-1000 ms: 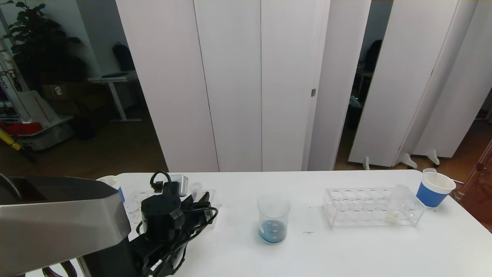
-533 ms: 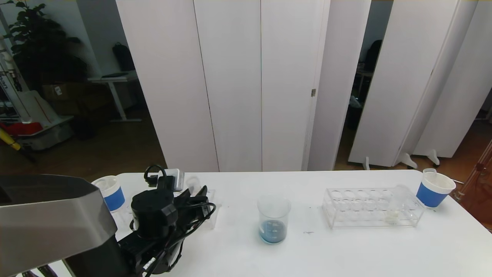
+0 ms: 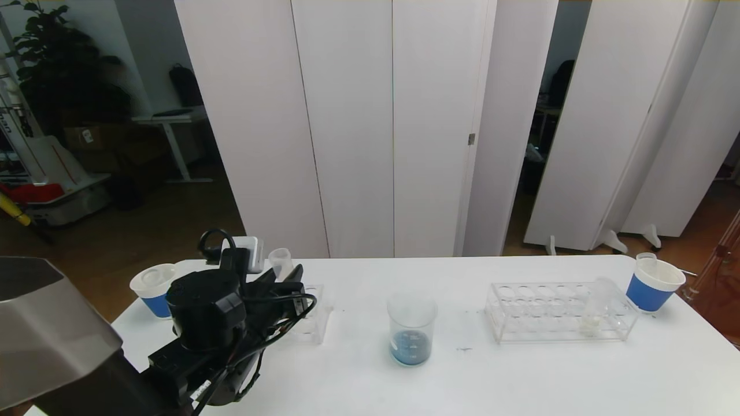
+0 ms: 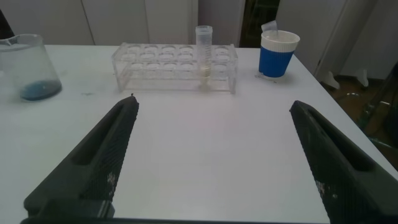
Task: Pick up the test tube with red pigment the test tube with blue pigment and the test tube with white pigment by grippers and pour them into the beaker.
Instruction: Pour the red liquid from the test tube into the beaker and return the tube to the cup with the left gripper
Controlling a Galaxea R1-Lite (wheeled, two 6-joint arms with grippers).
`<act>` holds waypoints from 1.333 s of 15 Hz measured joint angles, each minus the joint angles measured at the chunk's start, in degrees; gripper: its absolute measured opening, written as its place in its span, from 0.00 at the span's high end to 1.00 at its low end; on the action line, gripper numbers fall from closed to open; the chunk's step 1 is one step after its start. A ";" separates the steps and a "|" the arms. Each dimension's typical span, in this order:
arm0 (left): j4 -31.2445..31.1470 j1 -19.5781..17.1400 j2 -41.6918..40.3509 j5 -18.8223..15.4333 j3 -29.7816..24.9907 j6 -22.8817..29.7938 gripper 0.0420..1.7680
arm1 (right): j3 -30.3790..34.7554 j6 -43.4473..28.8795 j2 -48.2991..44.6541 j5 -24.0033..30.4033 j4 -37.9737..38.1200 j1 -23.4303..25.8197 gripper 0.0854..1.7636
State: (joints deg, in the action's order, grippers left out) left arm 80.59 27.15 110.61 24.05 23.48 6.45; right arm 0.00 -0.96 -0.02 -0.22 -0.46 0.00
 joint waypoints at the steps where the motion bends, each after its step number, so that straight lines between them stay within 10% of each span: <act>1: -2.04 0.00 -1.73 -0.18 0.37 -0.20 0.69 | 0.00 0.00 0.00 0.00 0.00 0.00 0.01; 7: -14.47 0.00 -11.82 -1.68 3.50 -1.66 0.69 | 0.00 0.02 0.00 0.00 0.00 0.00 0.01; 20: -27.89 0.00 -23.21 -18.15 9.07 -2.90 0.69 | 0.00 0.00 0.00 0.01 0.02 0.00 0.01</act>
State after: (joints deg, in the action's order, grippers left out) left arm 52.70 27.15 87.39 5.90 32.55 3.55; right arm 0.00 -0.96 -0.02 -0.21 -0.44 0.00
